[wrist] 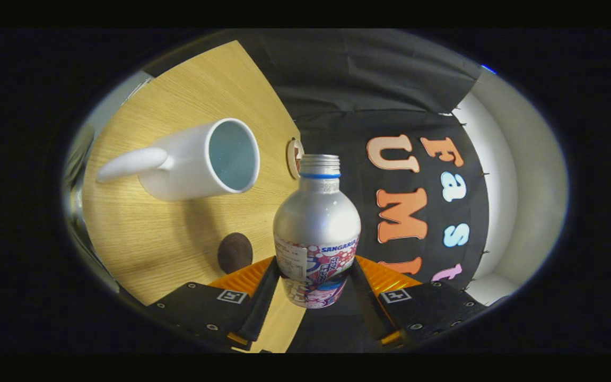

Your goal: Take the bottle from table, then pour the juice into the cup, finally place the bottle on the coaster

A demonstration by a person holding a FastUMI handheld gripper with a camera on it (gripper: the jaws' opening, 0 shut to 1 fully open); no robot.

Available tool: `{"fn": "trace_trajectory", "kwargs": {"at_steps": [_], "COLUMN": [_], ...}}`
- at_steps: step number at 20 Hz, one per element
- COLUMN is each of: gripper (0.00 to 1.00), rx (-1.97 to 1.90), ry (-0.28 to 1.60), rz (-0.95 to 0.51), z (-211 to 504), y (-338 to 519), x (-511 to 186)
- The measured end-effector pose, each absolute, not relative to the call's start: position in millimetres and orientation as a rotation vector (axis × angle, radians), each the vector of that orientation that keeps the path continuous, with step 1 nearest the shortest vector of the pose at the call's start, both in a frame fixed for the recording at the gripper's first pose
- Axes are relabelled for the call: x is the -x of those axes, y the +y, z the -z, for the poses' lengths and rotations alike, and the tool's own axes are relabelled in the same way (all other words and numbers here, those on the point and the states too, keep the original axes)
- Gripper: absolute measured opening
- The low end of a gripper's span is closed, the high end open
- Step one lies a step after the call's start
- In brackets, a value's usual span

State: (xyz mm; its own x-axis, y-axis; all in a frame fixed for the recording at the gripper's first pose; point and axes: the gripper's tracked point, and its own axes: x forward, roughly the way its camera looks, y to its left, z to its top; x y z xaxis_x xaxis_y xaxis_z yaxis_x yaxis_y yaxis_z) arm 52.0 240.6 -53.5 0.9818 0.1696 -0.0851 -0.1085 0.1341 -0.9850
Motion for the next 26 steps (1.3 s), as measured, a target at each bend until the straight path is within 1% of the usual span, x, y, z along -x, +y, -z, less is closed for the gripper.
{"fn": "trace_trajectory", "kwargs": {"at_steps": [19, 26], "gripper": [0.76, 0.76], "rx": [1.682, 1.749], "ry": [-0.077, -0.097], "rz": [-0.163, -0.173], "z": [44.0, 38.0], "y": [227.7, 233.1], "x": [-56.1, -57.9]}}
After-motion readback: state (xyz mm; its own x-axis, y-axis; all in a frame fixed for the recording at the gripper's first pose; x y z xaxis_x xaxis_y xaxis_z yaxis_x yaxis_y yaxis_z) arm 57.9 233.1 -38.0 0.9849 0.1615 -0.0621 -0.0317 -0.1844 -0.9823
